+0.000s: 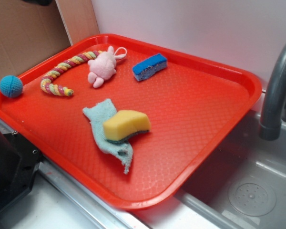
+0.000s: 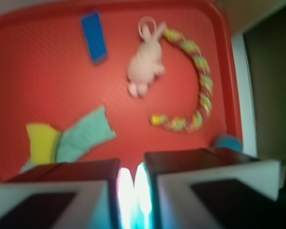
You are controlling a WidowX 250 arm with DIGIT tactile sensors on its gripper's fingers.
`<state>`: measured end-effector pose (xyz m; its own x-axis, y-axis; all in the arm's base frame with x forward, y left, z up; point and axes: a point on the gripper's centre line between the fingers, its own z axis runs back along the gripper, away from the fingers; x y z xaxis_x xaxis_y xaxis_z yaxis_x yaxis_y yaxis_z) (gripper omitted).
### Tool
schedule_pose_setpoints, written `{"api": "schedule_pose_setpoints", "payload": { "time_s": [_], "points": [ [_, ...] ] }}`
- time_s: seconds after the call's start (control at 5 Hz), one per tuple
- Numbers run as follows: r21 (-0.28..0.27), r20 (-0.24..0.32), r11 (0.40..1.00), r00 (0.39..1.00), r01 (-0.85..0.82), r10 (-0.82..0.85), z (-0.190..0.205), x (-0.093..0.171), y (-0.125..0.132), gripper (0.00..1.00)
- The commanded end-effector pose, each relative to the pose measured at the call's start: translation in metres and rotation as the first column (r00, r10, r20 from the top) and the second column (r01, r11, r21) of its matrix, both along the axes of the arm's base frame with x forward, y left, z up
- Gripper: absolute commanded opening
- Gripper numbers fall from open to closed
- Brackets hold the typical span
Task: Grab the blue sponge.
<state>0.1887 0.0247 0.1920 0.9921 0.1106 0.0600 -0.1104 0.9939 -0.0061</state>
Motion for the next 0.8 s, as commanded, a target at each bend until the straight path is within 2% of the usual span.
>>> {"api": "schedule_pose_setpoints", "payload": {
  "time_s": [0.0, 0.2, 0.6],
  "points": [
    [0.003, 0.186, 0.994, 0.977, -0.107, 0.105, -0.046, 0.067, 0.016, 1.00],
    [0.042, 0.183, 0.999, 0.983, 0.016, -0.024, -0.075, 0.100, 0.003, 1.00],
    [0.050, 0.102, 0.990, 0.985, 0.133, -0.137, -0.136, 0.137, -0.015, 1.00]
  ]
}}
